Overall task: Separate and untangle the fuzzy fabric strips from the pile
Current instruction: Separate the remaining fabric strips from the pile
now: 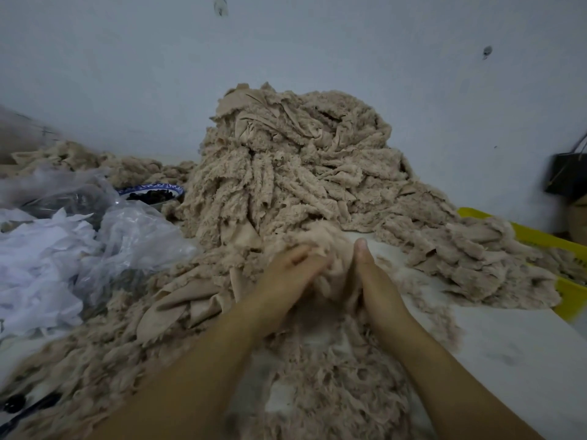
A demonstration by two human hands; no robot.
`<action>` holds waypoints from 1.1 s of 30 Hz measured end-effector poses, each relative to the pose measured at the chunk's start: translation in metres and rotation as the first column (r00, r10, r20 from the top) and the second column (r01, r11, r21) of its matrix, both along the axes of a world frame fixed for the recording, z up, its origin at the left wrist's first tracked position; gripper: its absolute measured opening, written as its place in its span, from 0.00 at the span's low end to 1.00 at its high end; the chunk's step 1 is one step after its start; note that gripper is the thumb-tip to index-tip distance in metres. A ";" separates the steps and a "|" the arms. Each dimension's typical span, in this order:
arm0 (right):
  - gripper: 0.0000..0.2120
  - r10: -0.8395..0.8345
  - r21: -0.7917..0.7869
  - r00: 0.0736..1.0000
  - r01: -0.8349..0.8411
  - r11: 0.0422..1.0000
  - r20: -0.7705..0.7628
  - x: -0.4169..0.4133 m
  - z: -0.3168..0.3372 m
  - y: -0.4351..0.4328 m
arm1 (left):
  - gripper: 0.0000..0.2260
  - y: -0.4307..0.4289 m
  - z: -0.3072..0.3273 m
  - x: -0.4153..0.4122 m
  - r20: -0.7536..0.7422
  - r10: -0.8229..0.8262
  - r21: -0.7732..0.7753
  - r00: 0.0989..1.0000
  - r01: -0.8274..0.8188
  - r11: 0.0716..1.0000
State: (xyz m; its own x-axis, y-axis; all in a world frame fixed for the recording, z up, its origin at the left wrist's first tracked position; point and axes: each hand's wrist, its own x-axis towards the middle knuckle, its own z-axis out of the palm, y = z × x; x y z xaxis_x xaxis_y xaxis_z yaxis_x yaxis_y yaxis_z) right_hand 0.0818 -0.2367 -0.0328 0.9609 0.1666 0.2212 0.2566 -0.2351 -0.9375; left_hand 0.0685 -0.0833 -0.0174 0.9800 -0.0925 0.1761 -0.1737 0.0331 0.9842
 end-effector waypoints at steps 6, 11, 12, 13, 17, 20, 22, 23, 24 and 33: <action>0.24 -0.087 -0.133 0.993 0.098 0.986 0.081 0.007 -0.002 -0.002 | 0.19 -0.008 -0.007 -0.007 0.179 0.077 0.259 0.981 -0.122 0.958; 0.22 -0.100 -0.189 0.974 0.139 0.972 0.204 0.008 -0.005 -0.012 | 0.06 0.004 -0.009 0.010 0.095 0.356 0.012 0.930 -0.359 0.933; 0.21 -0.090 -0.187 0.975 0.129 0.974 0.205 0.009 -0.006 -0.013 | 0.05 0.008 -0.010 0.014 0.036 0.390 -0.098 0.920 -0.385 0.918; 0.21 -0.077 -0.187 0.976 0.116 0.975 0.202 0.009 -0.007 -0.013 | 0.07 0.012 -0.010 0.018 -0.025 0.386 -0.223 0.922 -0.381 0.897; 0.22 0.006 -0.208 0.982 0.034 0.978 0.188 0.008 -0.012 -0.011 | 0.13 0.021 -0.007 0.026 -0.198 0.246 -0.599 0.949 -0.316 0.736; 0.22 0.018 -0.207 0.991 0.010 0.978 0.135 0.009 -0.014 -0.011 | 0.13 0.027 -0.004 0.029 -0.268 0.201 -0.693 0.942 -0.333 0.639; 0.19 0.007 -0.219 0.995 0.014 0.976 0.096 0.010 -0.014 -0.012 | 0.12 0.030 -0.002 0.027 -0.241 0.209 -0.702 0.948 -0.318 0.637; 0.17 0.005 -0.231 0.996 0.015 0.973 0.086 0.011 -0.015 -0.012 | 0.13 0.030 0.000 0.026 -0.220 0.215 -0.693 0.952 -0.307 0.652; 0.16 0.007 -0.235 0.996 0.013 0.972 0.084 0.010 -0.015 -0.012 | 0.14 0.029 0.002 0.024 -0.193 0.214 -0.679 0.957 -0.288 0.675; 0.13 0.054 -0.013 0.989 -0.053 0.999 0.137 -0.003 -0.002 0.002 | 0.21 -0.008 0.001 -0.001 -0.053 -0.063 -0.348 0.997 0.041 0.937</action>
